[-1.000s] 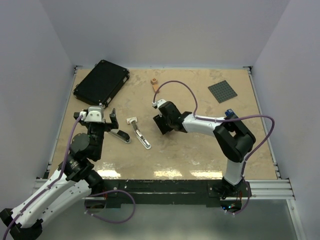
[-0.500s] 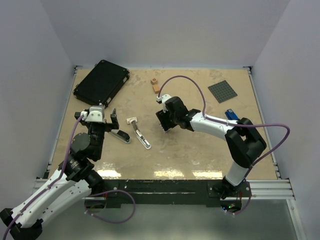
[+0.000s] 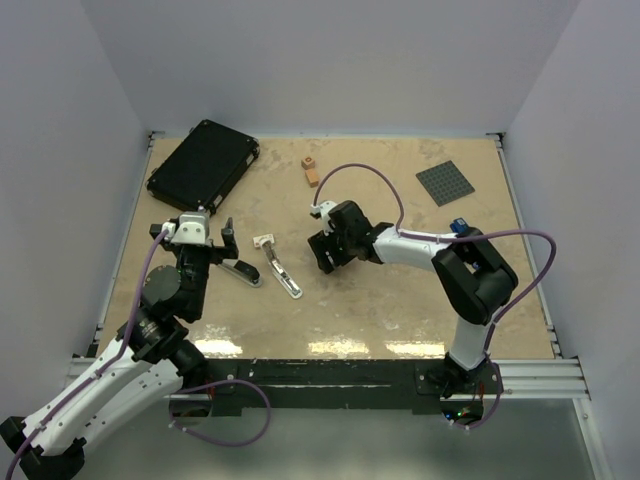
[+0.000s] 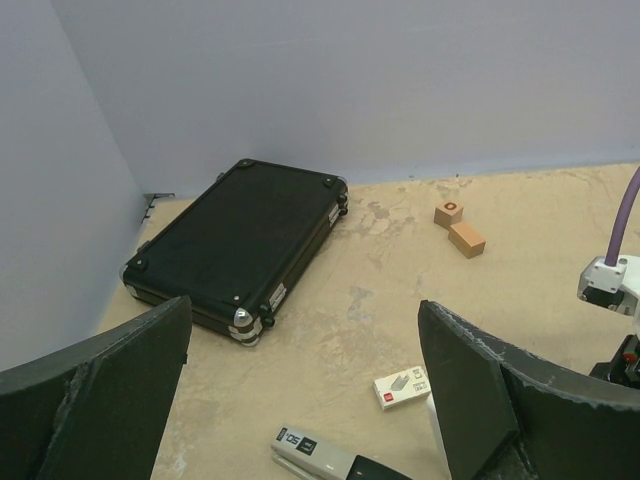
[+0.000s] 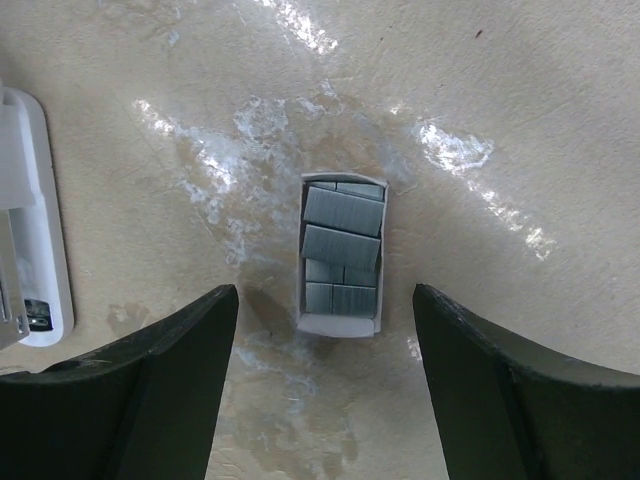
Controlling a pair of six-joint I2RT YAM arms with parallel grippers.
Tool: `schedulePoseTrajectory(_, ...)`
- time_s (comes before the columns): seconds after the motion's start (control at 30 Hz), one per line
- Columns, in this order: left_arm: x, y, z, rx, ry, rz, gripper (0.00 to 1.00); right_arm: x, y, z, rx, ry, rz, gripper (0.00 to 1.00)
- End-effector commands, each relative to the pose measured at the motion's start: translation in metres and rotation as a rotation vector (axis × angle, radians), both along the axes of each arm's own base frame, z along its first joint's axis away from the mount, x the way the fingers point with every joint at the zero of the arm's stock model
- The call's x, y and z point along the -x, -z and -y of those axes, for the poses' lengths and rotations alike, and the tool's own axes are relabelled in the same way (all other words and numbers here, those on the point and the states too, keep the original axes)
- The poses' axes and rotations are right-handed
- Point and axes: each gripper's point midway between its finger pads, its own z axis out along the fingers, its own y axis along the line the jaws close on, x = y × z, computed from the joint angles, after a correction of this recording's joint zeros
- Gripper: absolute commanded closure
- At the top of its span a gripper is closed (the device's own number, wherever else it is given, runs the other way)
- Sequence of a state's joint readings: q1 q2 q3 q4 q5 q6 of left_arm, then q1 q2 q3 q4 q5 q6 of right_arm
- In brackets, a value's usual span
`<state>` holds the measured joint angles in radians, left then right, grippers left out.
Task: Load the staples into the stapler
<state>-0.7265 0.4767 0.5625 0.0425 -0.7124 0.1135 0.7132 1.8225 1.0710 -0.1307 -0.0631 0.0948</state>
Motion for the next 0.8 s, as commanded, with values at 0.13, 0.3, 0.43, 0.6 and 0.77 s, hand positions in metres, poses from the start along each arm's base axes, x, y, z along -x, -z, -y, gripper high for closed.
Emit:
schedulePoseTrajectory(0.13,0.001,-0.012,-0.001,0.042,0.003,0.03,0.0,0.013,-0.006,-0.024,-0.112,-0.064,-0.04,0.25)
schedulePoseTrajectory(0.3,0.001,-0.012,-0.001,0.039,0.001,0.028,0.0,0.022,-0.004,-0.038,-0.123,-0.085,-0.062,0.26)
schedulePoseTrajectory(0.43,0.0,-0.011,-0.002,0.039,-0.002,0.026,0.0,0.027,-0.006,-0.046,-0.126,-0.09,-0.065,0.27)
schedulePoseTrajectory(0.6,0.001,-0.011,-0.002,0.041,0.0,0.028,0.0,0.031,-0.014,-0.053,-0.141,-0.104,-0.055,0.28)
schedulePoseTrajectory(0.77,0.001,-0.013,-0.002,0.045,-0.001,0.031,0.0,0.027,-0.028,-0.049,-0.104,-0.101,-0.01,0.3)
